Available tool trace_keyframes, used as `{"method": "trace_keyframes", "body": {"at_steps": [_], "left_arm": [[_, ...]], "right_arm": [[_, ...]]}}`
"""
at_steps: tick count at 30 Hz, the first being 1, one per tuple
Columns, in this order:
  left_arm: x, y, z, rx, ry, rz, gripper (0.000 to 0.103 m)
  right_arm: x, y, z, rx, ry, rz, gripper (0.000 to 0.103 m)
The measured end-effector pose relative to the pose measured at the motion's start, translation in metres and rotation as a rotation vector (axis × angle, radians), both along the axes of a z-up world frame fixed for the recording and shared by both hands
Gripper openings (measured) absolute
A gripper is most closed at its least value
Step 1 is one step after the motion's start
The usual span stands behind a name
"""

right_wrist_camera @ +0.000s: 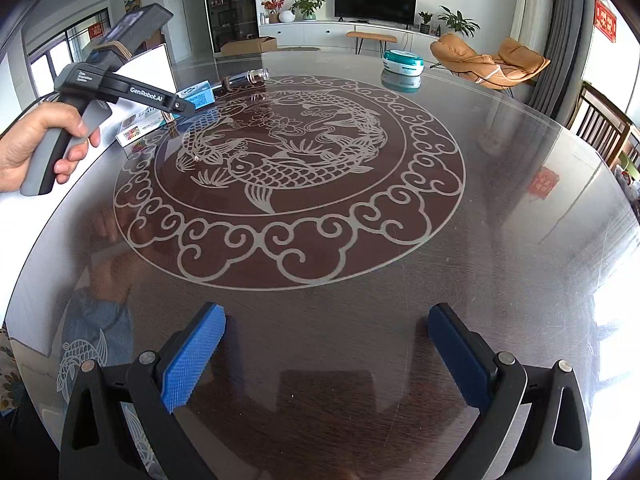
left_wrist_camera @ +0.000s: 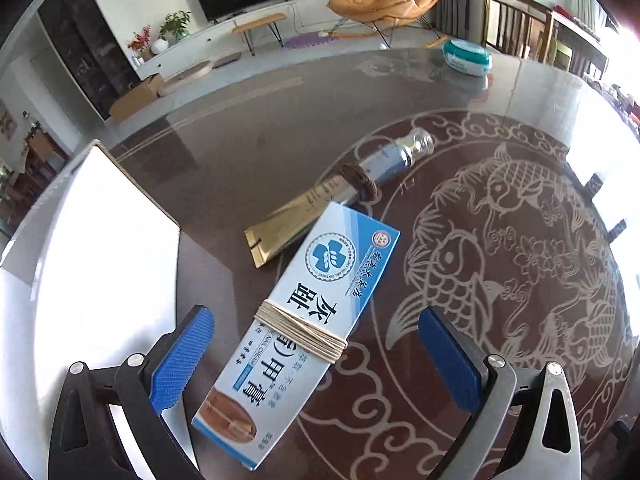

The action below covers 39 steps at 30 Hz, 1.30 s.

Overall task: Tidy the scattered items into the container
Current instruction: 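Lower the left tool onto the blue-and-white nail cream box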

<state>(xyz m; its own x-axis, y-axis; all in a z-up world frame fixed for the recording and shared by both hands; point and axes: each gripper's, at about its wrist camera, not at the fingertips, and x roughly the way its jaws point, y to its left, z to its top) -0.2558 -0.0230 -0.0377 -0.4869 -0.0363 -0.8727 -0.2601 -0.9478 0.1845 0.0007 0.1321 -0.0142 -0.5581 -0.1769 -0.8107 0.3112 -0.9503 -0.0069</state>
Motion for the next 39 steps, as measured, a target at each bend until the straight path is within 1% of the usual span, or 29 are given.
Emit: {"method": "trace_keyframes", "body": {"at_steps": [3,4,5,6,7,8,10,12,14,17,20,24,25,27,28,29,31,32,36,37,38,39], "left_arm": [[0.003,-0.003,-0.001,0.012,-0.002,-0.02,0.103],[0.003,-0.005,-0.001,0.034,-0.012,-0.018,0.099],[0.003,-0.008,-0.001,0.066,-0.022,-0.016,0.093],[0.005,-0.01,0.0,0.09,-0.022,-0.01,0.077],[0.007,-0.01,0.002,0.094,-0.011,0.002,0.058],[0.008,-0.01,0.003,0.089,-0.006,0.01,0.056],[0.012,-0.006,0.003,0.072,-0.002,0.013,0.045],[0.016,-0.005,0.003,0.053,0.002,0.025,0.045],[0.024,-0.006,0.003,0.061,0.006,0.055,0.044],[0.051,-0.012,0.003,0.09,0.023,0.111,0.044],[0.091,-0.016,0.002,0.096,0.045,0.155,0.044],[0.144,-0.022,0.003,0.122,0.071,0.195,0.045],[0.154,-0.023,0.003,0.133,0.076,0.2,0.045],[0.166,-0.021,0.002,0.12,0.081,0.195,0.047],[0.17,-0.019,0.0,0.111,0.077,0.187,0.053],[0.172,-0.019,-0.001,0.111,0.082,0.179,0.056],[0.171,-0.015,-0.005,0.114,0.08,0.166,0.089],[0.172,-0.017,-0.007,0.116,0.08,0.167,0.092],[0.172,-0.027,-0.011,0.178,0.069,0.178,0.096],[0.171,-0.029,-0.012,0.188,0.067,0.186,0.1],[0.171,-0.03,-0.013,0.19,0.069,0.191,0.102],[0.173,-0.031,-0.014,0.19,0.074,0.189,0.102]], "right_arm": [[0.0,0.0,0.0,0.0,0.0,0.0,0.102],[-0.001,0.0,0.0,0.0,0.0,0.0,0.102],[-0.001,0.0,0.0,0.0,0.0,0.001,0.102],[0.0,0.0,0.0,0.0,0.0,0.001,0.102],[0.0,0.0,0.0,0.0,0.0,0.001,0.102],[0.0,0.0,0.0,0.0,0.0,0.0,0.102],[0.0,0.0,0.0,0.0,0.0,0.0,0.102],[0.0,0.0,0.0,0.0,0.0,0.0,0.102],[0.001,0.0,0.0,0.0,0.0,0.0,0.102],[0.001,0.0,0.0,0.0,0.0,0.0,0.102],[0.0,0.0,0.0,0.0,0.0,0.0,0.102],[0.0,0.0,0.0,0.0,0.0,0.0,0.102],[0.0,0.0,0.0,0.0,0.0,0.0,0.102],[0.0,0.0,0.0,0.0,0.0,0.0,0.102],[0.0,0.0,0.0,0.0,0.0,0.0,0.102],[0.0,0.0,0.0,0.0,0.0,0.0,0.102],[0.0,0.0,0.0,0.0,0.0,-0.002,0.102],[0.0,0.0,0.0,0.0,0.0,-0.002,0.102],[0.0,0.0,0.0,0.0,0.0,-0.002,0.102],[0.0,0.0,0.0,0.0,0.0,-0.002,0.102],[0.0,0.0,0.0,0.0,-0.001,-0.002,0.102],[0.0,0.0,0.0,0.0,0.0,-0.002,0.102]]}}
